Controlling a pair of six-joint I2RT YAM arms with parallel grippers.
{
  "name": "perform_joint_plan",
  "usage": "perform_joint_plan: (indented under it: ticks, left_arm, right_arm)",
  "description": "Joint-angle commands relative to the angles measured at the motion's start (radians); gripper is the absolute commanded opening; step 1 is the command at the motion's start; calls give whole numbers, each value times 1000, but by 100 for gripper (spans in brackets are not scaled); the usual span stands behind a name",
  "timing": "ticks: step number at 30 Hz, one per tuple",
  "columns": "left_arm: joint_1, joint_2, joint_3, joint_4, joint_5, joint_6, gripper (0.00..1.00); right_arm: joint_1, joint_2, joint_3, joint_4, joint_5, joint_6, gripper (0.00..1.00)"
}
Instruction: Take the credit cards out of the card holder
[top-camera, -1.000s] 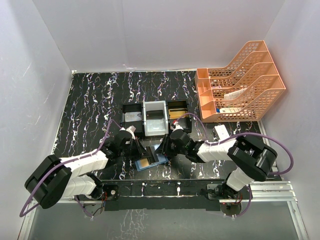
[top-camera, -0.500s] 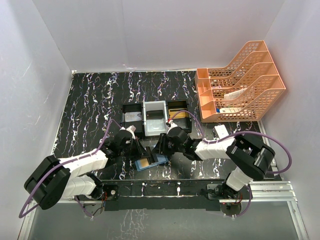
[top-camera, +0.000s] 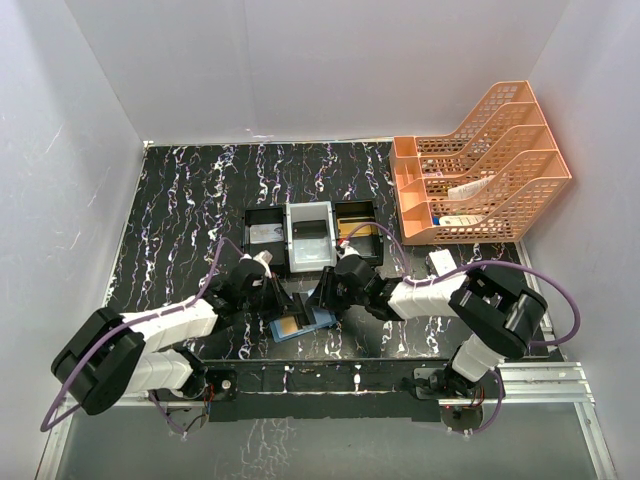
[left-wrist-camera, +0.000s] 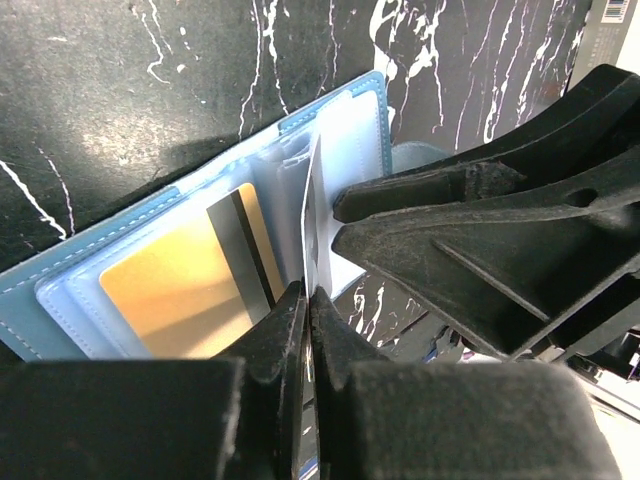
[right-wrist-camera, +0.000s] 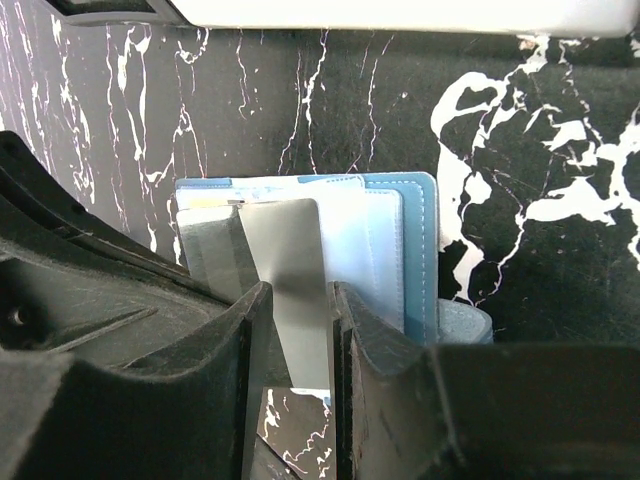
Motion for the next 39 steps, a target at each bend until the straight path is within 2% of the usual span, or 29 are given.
perform_joint_plan:
  ticks: [1,11,20,24,30,39]
  left_arm:
    - [-2,-33,27,-61,-33,11,0]
    - [-2,-203,36,-256,-129,70,0]
    - [-1,-396,24,-279,-183,113,0]
    - [0,-401,31,-255,-167,138,0]
    - [0,-389,24,-200,-132,175,0]
    - [32,-318,25,-90,-7,182,0]
  right_arm:
    - [0,-23,-23,-30,65,-2,28]
    - [-2,-106,-89,131,13,-9,36]
    - [-3,-205,-168,288,12,-9,58]
    - [-3,-232,-201,366,29,0,66]
    - [-4,-254,-336,601,55,35,72]
    - [-3,-260,-374,658,24,25,74]
